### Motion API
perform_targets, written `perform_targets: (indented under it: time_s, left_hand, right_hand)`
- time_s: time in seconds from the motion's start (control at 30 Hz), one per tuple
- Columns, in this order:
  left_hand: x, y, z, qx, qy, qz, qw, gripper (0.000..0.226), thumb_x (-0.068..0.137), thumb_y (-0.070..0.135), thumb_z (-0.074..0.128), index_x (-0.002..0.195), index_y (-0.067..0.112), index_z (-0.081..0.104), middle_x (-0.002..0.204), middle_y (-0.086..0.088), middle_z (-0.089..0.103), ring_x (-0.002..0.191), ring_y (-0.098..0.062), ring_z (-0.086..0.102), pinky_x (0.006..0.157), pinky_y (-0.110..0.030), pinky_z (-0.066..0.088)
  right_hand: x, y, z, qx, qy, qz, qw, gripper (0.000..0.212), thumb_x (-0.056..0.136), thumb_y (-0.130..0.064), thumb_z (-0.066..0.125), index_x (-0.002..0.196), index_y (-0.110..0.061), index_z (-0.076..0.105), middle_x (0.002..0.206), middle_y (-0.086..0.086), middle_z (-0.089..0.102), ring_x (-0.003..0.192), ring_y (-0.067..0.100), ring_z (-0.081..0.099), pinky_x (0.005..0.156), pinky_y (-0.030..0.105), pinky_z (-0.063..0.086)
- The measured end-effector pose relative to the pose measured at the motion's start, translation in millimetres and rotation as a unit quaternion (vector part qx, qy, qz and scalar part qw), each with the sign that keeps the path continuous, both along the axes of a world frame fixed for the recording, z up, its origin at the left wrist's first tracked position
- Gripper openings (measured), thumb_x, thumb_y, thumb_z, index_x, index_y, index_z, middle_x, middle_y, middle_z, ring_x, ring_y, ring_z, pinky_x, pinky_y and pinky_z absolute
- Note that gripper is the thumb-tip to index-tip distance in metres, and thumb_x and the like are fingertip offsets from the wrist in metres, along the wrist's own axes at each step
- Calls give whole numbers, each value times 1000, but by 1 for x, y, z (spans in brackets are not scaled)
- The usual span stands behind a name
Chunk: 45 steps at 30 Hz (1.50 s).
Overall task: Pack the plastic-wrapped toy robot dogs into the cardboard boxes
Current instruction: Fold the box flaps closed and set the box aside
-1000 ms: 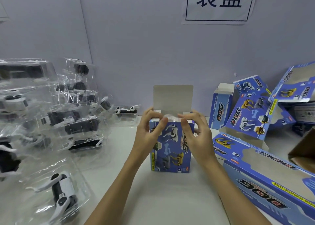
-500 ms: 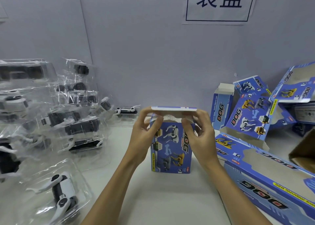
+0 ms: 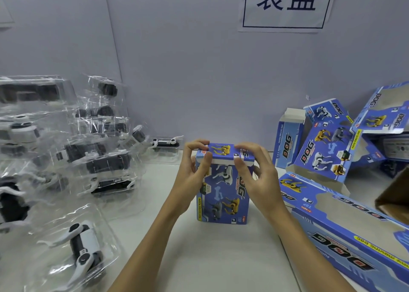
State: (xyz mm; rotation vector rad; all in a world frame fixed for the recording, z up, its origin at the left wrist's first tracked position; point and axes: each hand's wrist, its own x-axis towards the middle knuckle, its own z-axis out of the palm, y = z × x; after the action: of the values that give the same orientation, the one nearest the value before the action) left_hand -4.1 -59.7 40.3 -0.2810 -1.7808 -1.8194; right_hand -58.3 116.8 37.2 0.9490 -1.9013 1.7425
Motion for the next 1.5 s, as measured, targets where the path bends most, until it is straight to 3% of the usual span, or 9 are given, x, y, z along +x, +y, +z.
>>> perform_targets:
  time_s: [0.13, 0.23, 0.33, 0.5, 0.6, 0.7, 0.9, 1.07, 1.5]
  left_hand:
    - [-2, 1, -4, 15, 9, -14, 1000, 19, 99, 38, 55, 116, 30, 53, 138, 17, 56, 124, -25, 67, 77, -36, 64]
    - [-2, 11, -5, 11, 47, 76, 996, 39, 99, 36, 59, 134, 22, 47, 140, 23, 53, 121, -15, 67, 81, -32, 63]
    - [-1, 16, -12, -105, 51, 247, 962, 65, 91, 51, 75, 142, 23, 45, 137, 17, 54, 121, -12, 61, 97, -40, 55]
    - [3, 21, -15, -314, 42, 303, 899, 130, 65, 77, 79, 163, 14, 21, 151, 1, 43, 138, -16, 41, 117, -38, 28]
    - [7, 12, -11, -332, 56, 252, 907, 129, 63, 71, 85, 161, 12, 23, 151, 2, 42, 137, -16, 42, 118, -48, 35]
    - [10, 5, -10, -398, 88, 208, 889, 126, 64, 69, 83, 161, 15, 23, 149, 3, 42, 136, -16, 43, 115, -57, 36]
    - [10, 6, -8, -405, 125, 206, 882, 120, 63, 56, 92, 155, 4, 35, 150, -7, 49, 137, -18, 45, 113, -66, 35]
    - [14, 10, -7, -406, 124, 214, 880, 117, 62, 53, 93, 151, 0, 39, 149, -10, 51, 137, -23, 48, 113, -66, 35]
    - [20, 17, -5, -403, 118, 232, 877, 113, 63, 57, 89, 151, 20, 28, 148, -7, 50, 133, -22, 47, 114, -55, 38]
  right_hand:
    - [4, 1, 6, -25, -40, 24, 999, 31, 93, -39, 63, 122, -31, 72, 133, 3, 53, 130, 14, 55, 89, 44, 63]
    - [9, -4, 9, -56, -57, 0, 997, 35, 87, -43, 69, 118, -28, 77, 129, 2, 53, 125, 8, 56, 88, 41, 62]
    - [14, -11, 6, -119, -66, -59, 989, 37, 85, -43, 73, 119, -29, 78, 126, 5, 55, 117, 6, 61, 85, 33, 62]
    - [17, -15, 0, -126, -162, 29, 978, 28, 93, -47, 70, 118, -35, 64, 132, 9, 59, 125, 23, 64, 79, 48, 65]
    - [11, -3, 10, -83, -136, 58, 985, 28, 95, -45, 67, 113, -27, 57, 122, 4, 62, 120, 17, 65, 72, 30, 63]
    - [5, 10, 17, -29, -109, 68, 991, 35, 90, -49, 66, 107, -23, 51, 113, -11, 67, 118, 18, 67, 82, 37, 63]
    - [9, 9, 14, 5, -67, 60, 996, 49, 99, -37, 61, 147, -33, 54, 135, -12, 63, 126, 13, 64, 77, 33, 65]
    - [12, 5, 11, -15, -80, 65, 995, 50, 98, -30, 62, 148, -31, 56, 143, -5, 58, 131, 20, 62, 75, 40, 66]
    - [21, -2, 11, -7, -69, 77, 995, 44, 99, -32, 56, 139, -48, 56, 155, -10, 43, 137, 6, 52, 79, 29, 64]
